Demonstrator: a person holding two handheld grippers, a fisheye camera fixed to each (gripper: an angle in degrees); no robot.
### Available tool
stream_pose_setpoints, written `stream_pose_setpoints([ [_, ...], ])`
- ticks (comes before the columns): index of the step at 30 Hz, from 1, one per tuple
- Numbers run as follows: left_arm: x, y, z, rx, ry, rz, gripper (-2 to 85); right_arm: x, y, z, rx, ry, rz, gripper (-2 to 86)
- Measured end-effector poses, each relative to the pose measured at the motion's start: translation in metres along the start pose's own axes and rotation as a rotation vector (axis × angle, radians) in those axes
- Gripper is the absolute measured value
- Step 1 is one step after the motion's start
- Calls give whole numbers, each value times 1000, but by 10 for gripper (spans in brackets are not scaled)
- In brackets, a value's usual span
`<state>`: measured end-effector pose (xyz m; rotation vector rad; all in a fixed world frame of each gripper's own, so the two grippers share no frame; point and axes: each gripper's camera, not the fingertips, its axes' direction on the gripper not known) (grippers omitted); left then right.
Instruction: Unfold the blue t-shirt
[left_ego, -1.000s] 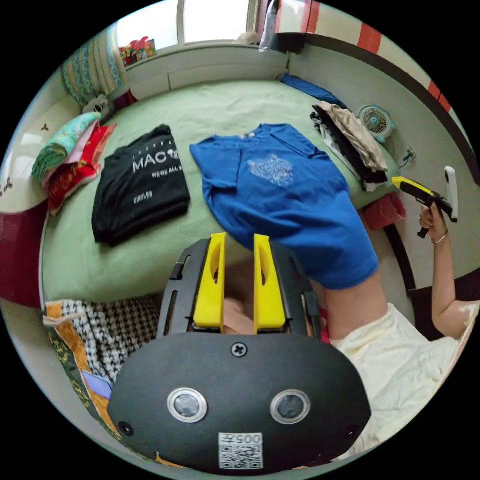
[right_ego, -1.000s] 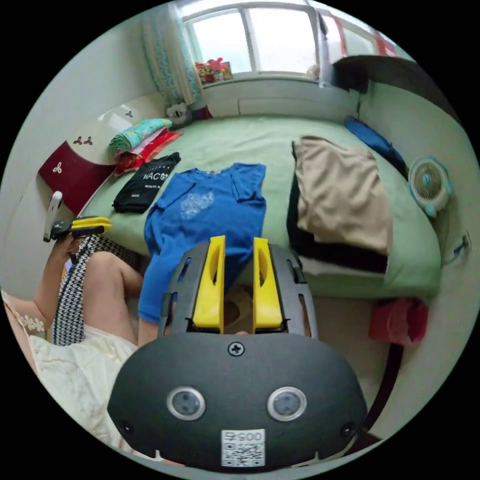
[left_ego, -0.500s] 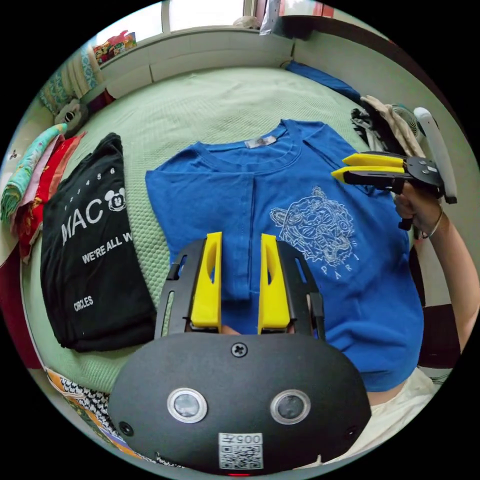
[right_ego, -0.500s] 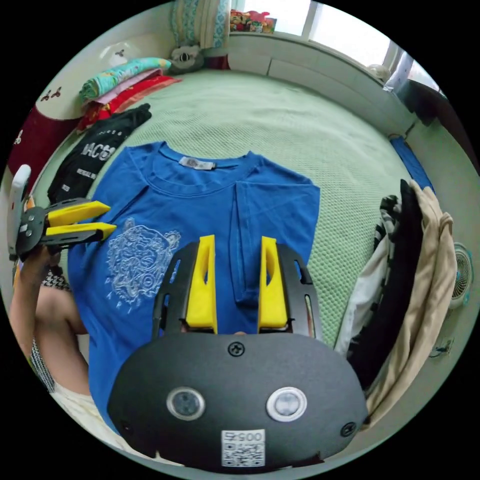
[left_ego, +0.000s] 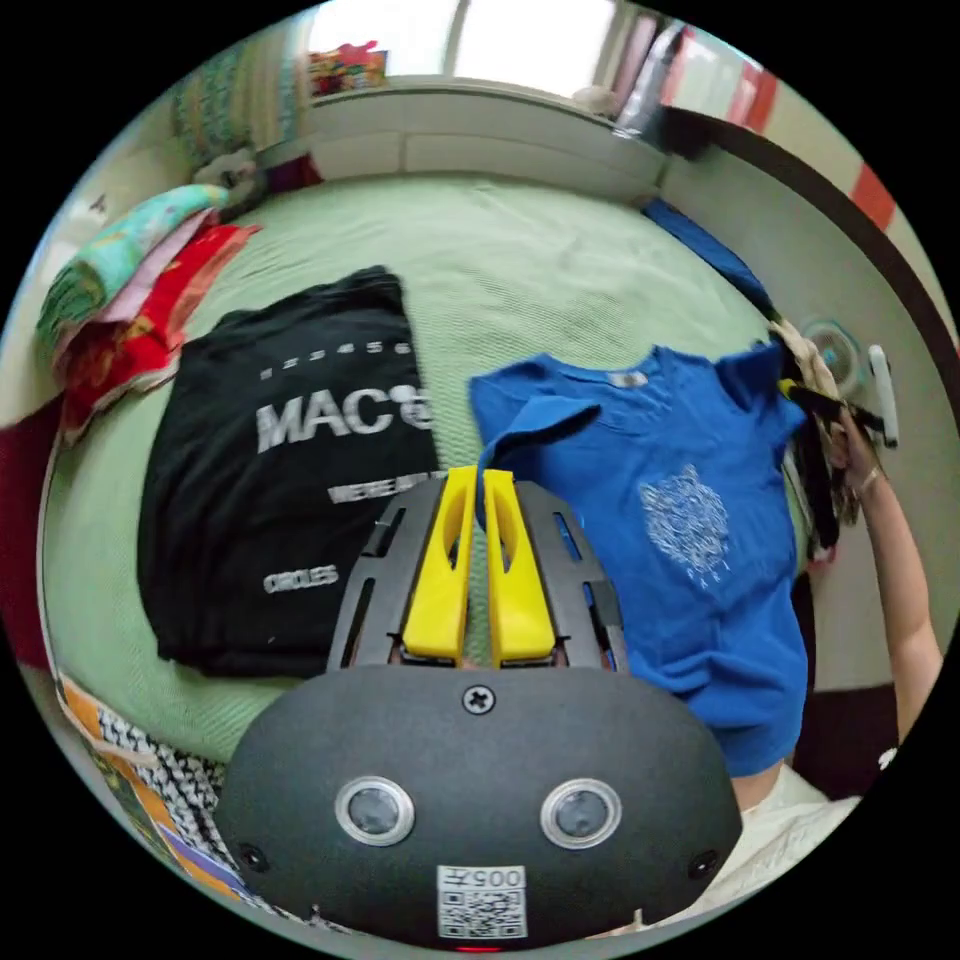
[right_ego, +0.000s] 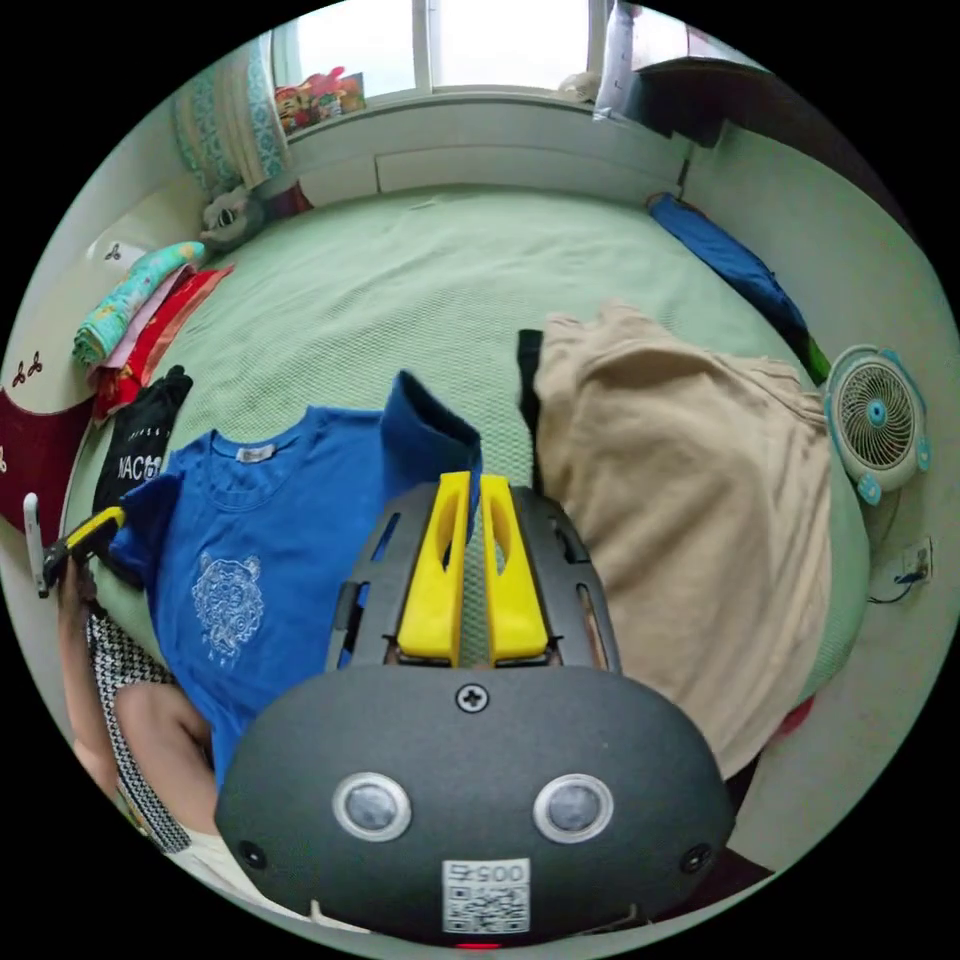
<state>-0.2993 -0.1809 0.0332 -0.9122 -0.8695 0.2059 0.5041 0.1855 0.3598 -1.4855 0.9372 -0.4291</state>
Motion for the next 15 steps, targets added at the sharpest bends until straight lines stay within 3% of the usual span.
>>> stream_pose_setpoints([
  [6,-40,14,-31,104,-83,-180,11,5,3,-31,64,63,-27,39],
  [9,-19,3,-34,172,5,-64,55,-21,0,-38,102,-32,-164,83],
  [15,32,-60,30,-15,13,145,128,-82,-45,15,4,-72,-321,109],
])
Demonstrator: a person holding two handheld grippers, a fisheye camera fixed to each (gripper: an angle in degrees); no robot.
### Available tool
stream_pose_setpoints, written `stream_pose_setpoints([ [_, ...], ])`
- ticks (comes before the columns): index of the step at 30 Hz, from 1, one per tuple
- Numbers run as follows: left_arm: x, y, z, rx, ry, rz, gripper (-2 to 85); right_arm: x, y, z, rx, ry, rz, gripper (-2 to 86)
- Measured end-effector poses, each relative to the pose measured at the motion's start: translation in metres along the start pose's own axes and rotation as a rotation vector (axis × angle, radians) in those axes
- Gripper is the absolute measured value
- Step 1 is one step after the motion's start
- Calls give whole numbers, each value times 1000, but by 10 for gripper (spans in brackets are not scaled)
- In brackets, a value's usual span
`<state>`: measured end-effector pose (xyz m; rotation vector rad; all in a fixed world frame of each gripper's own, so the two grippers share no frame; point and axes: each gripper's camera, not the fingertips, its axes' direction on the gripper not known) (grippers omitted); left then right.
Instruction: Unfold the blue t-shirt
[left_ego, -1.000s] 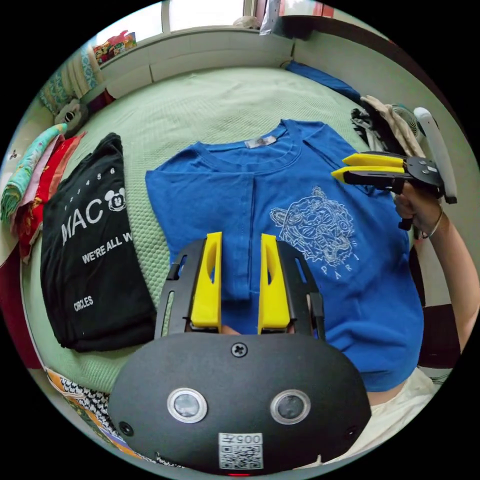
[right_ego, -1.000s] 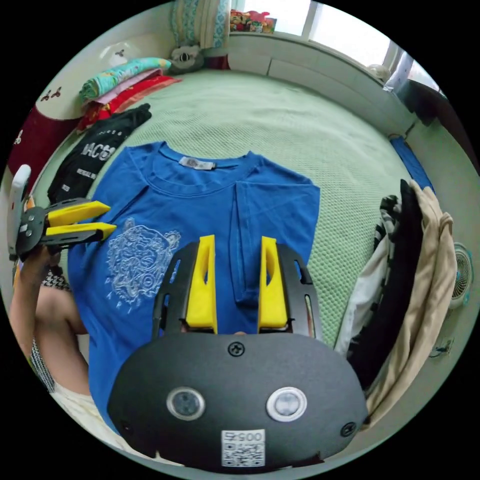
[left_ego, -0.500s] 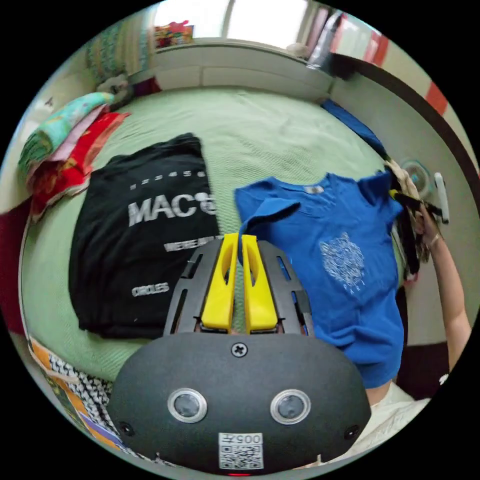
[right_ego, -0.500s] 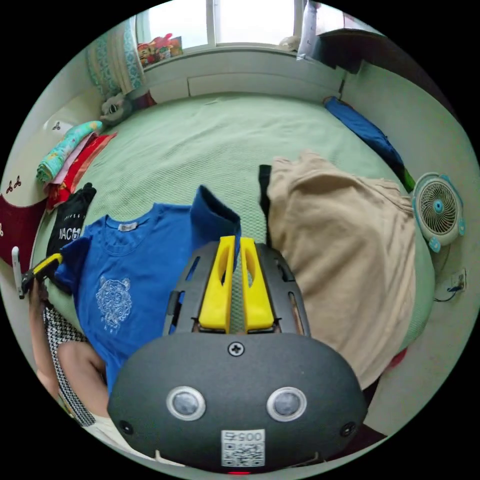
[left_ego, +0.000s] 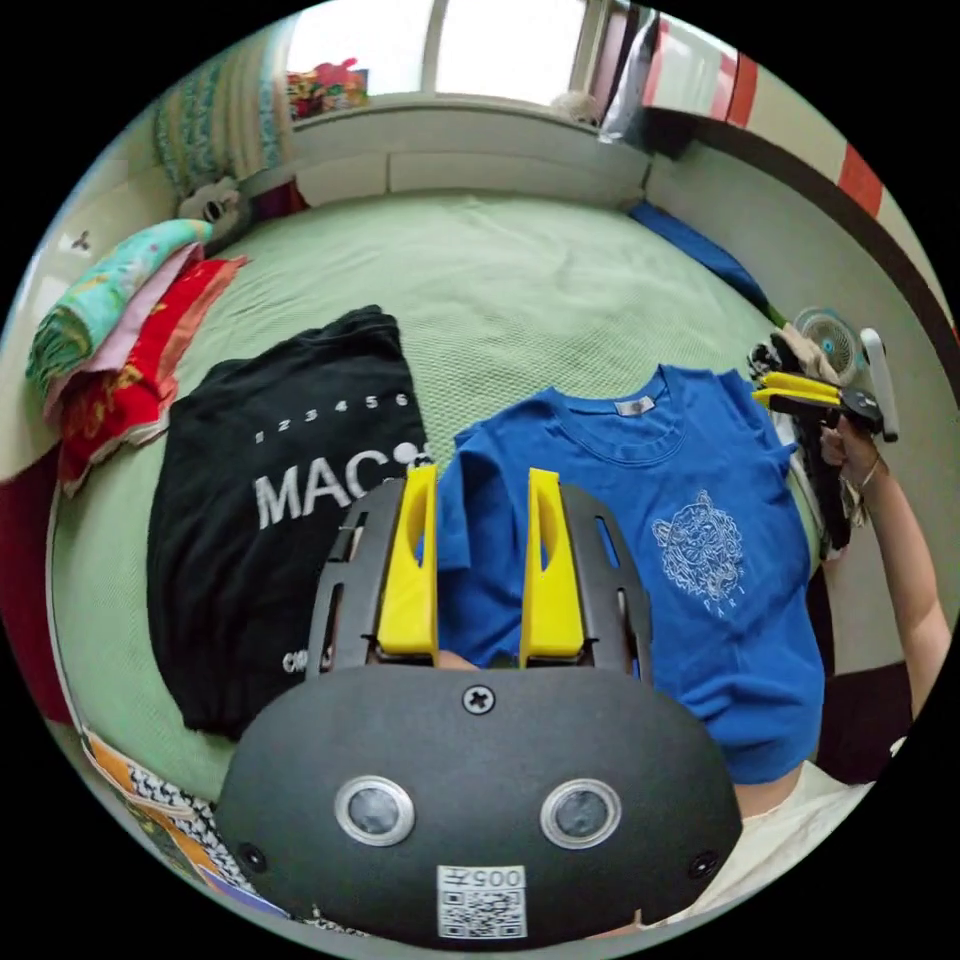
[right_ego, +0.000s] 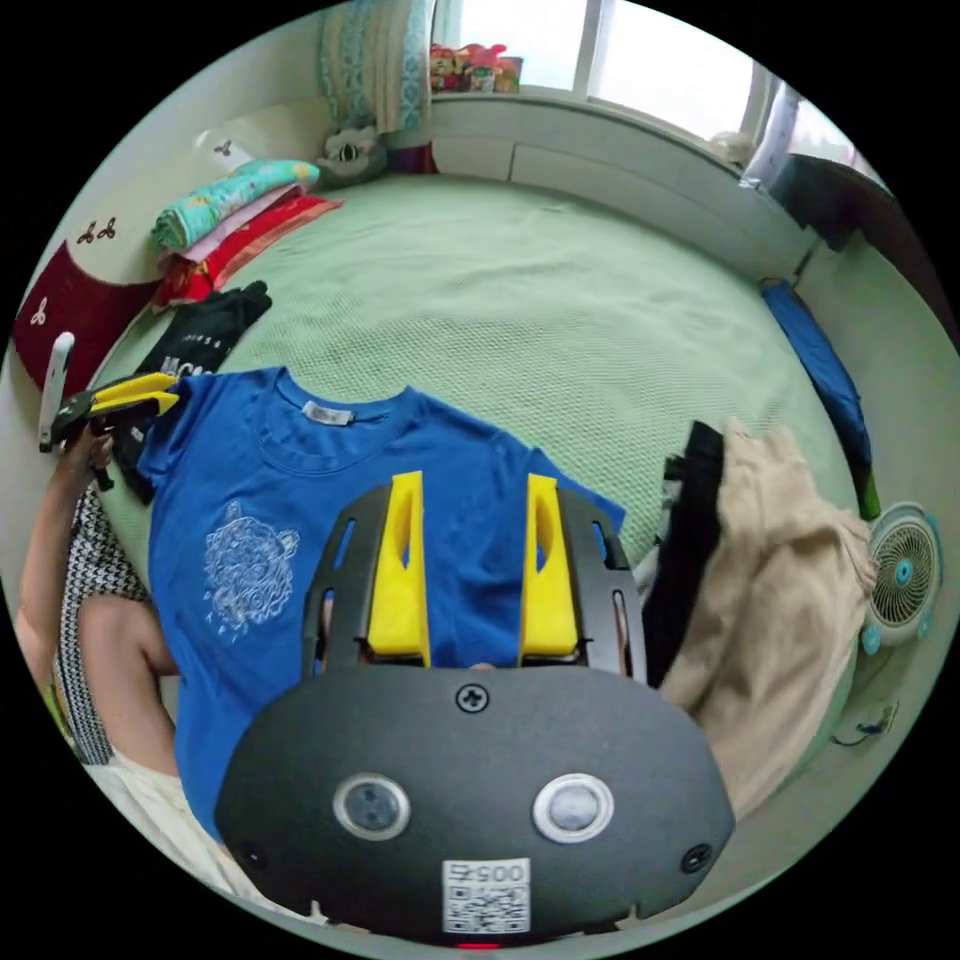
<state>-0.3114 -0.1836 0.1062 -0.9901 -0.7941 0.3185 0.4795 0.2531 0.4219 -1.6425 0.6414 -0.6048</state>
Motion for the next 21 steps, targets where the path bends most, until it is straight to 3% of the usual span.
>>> stream_pose_setpoints([
  [5,6,-21,44,-149,-79,26,68,12,-37,66,-152,55,102,82],
  [10,19,-21,23,-72,-124,125,32,5,-34,47,-16,30,49,-7],
  [17,20,-85,-9,18,-259,135,37,22,-99,3,104,113,128,-8],
  [21,6,-125,-14,1,-234,-7,76,29,-140,-11,133,116,271,36],
])
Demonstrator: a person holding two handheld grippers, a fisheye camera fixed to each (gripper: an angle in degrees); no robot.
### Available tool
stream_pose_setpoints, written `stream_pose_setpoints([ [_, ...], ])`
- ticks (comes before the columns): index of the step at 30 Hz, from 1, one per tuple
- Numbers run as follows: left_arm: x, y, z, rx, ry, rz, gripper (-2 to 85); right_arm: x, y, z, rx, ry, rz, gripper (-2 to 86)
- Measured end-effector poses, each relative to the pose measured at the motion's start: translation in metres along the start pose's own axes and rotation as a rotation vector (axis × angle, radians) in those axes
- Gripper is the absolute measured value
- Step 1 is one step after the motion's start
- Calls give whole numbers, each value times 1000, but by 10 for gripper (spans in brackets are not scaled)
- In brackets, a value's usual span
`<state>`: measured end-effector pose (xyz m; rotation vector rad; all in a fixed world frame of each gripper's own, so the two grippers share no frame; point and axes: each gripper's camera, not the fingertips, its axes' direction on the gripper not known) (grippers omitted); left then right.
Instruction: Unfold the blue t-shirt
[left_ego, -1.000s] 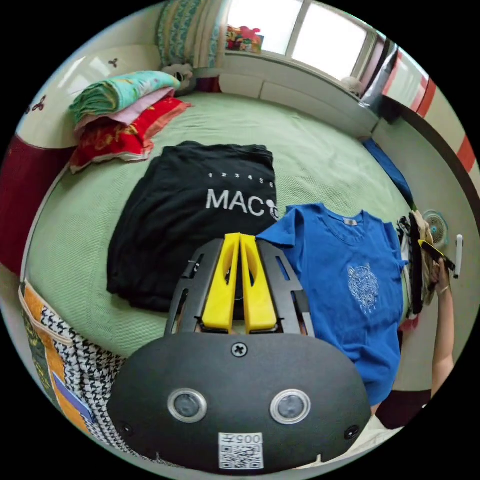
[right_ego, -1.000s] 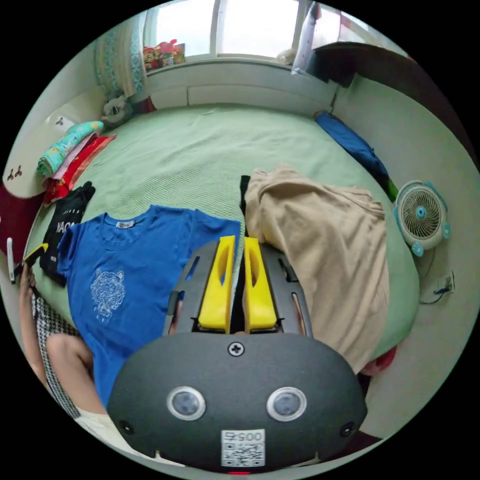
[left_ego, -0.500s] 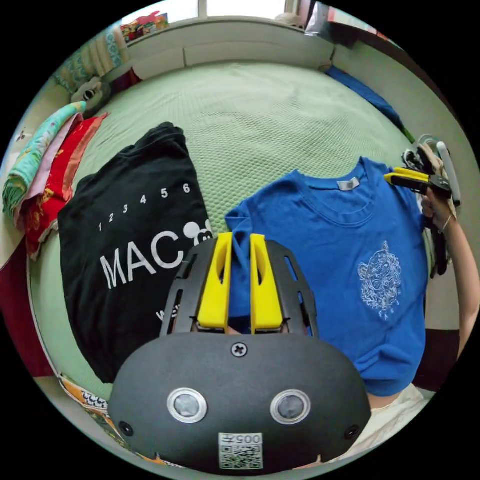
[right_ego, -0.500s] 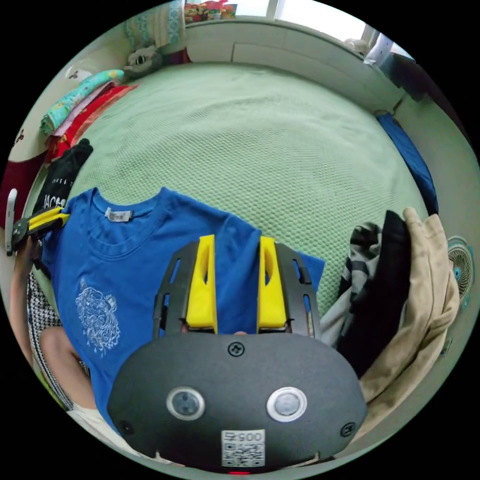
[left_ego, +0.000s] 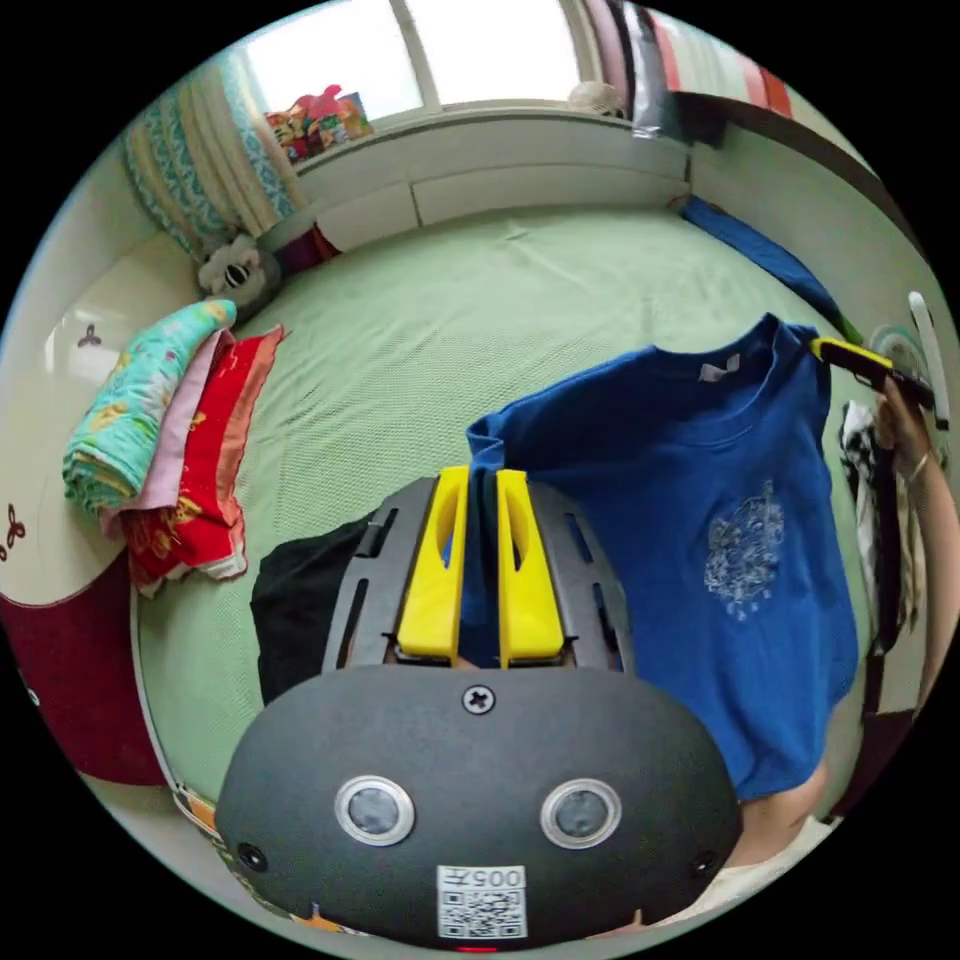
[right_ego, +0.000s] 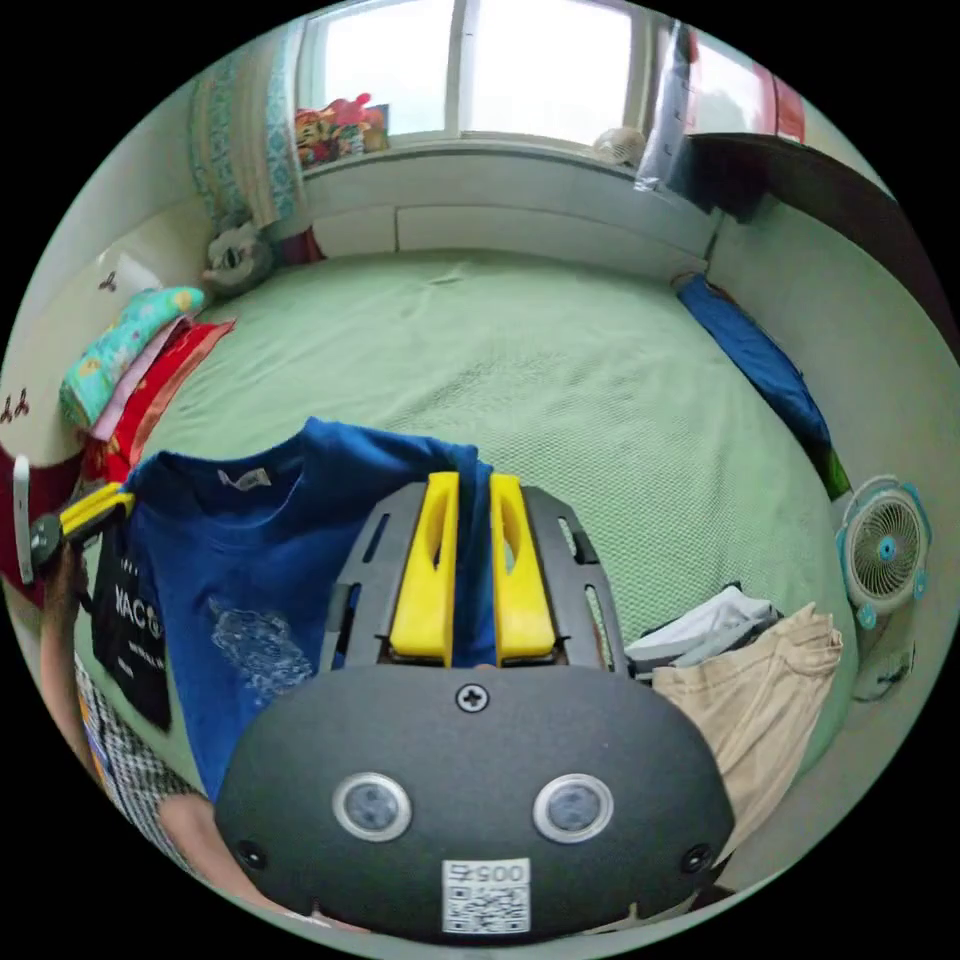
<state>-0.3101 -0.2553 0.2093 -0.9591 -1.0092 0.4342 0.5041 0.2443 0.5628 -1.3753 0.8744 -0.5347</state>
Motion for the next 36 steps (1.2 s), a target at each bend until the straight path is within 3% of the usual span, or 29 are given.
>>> stream_pose_setpoints([
  [3,1,17,1,-16,-24,-47,77,-9,1,-7,-16,54,43,40],
  [6,15,72,-8,13,32,41,79,-15,42,-17,-47,-14,-31,52],
  [10,53,182,-33,-49,168,186,107,-16,170,-51,-181,-100,-202,74],
  [13,89,253,-50,-111,277,205,128,-10,269,-81,-268,-125,-201,90],
  [17,130,320,-51,-177,286,149,137,-5,363,-109,-301,-80,-155,110],
  [20,161,356,-35,-220,250,87,136,-9,396,-115,-289,-62,-101,112],
  [21,171,365,-36,-175,154,79,132,-12,400,-117,-274,-49,-101,109],
  [23,181,372,-40,-175,100,44,119,-28,411,-124,-252,28,-117,62],
  [25,188,382,-51,-187,101,31,51,-40,420,-131,-239,49,-148,4],
  [29,183,402,-80,-152,47,28,36,-38,443,-158,-209,60,-125,-14],
  [34,169,452,-85,-232,156,-12,26,-14,486,-164,-266,-6,16,-14],
  [36,161,470,-100,-179,154,-71,9,-12,500,-171,-294,93,55,-14],
])
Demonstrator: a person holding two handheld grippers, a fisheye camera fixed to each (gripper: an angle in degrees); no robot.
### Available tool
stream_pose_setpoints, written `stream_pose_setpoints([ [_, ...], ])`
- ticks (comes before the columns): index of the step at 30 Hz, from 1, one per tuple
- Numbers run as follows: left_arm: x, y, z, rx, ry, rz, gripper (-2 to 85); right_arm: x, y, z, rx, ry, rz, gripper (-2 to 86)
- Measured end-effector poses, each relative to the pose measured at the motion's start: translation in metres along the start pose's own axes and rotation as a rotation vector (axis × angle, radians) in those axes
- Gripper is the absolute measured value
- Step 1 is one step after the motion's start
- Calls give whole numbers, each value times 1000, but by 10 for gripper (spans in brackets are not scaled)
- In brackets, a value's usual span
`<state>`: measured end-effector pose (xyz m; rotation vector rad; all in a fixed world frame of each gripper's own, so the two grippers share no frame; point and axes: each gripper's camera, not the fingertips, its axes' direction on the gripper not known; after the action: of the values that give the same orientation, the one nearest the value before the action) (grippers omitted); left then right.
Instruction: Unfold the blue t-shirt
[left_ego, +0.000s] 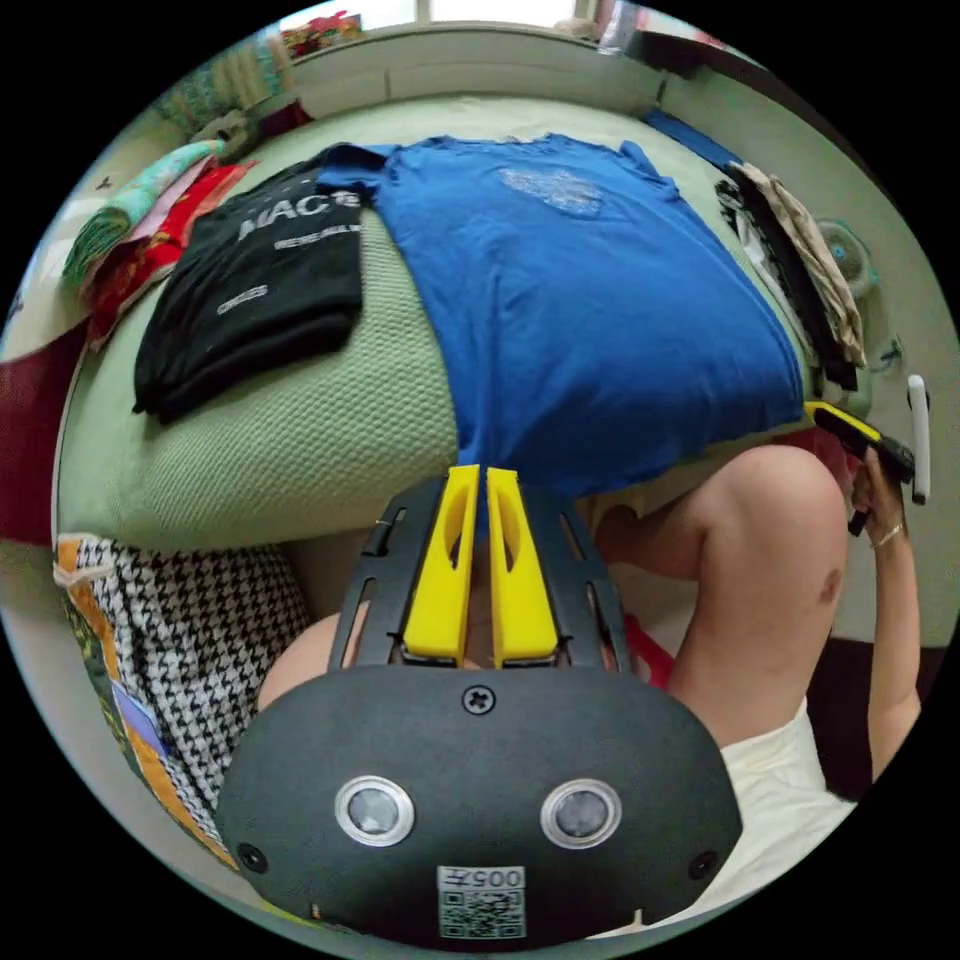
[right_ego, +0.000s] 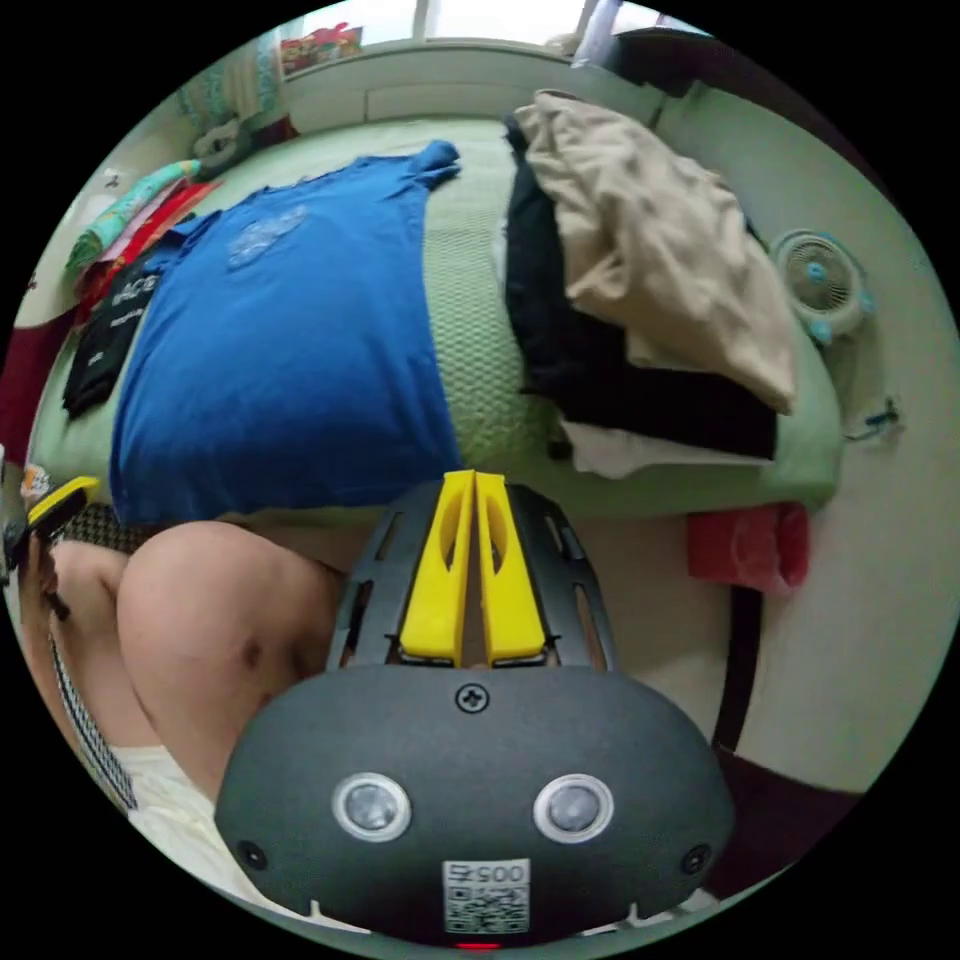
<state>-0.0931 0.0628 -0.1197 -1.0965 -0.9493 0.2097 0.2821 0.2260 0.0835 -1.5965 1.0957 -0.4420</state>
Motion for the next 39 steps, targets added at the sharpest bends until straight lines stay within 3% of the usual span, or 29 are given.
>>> stream_pose_setpoints([
  [3,-8,29,-37,172,88,-28,-1,-7,26,-42,102,27,33,-11],
  [8,15,78,-92,377,111,-57,-6,-72,56,-141,457,-39,35,-10],
  [12,53,133,-98,466,52,-74,-6,-114,90,-150,468,-22,111,-11],
  [22,84,179,-64,399,103,-47,-7,-150,149,-125,426,-54,-82,-10],
  [29,104,193,-56,348,102,-9,-7,-126,160,-114,354,-241,-63,-9],
  [34,121,207,-48,312,110,24,-6,-127,164,-110,311,-174,-31,-9],
  [39,130,218,-44,286,-5,-6,-6,-121,165,-106,276,-183,21,-10],
])
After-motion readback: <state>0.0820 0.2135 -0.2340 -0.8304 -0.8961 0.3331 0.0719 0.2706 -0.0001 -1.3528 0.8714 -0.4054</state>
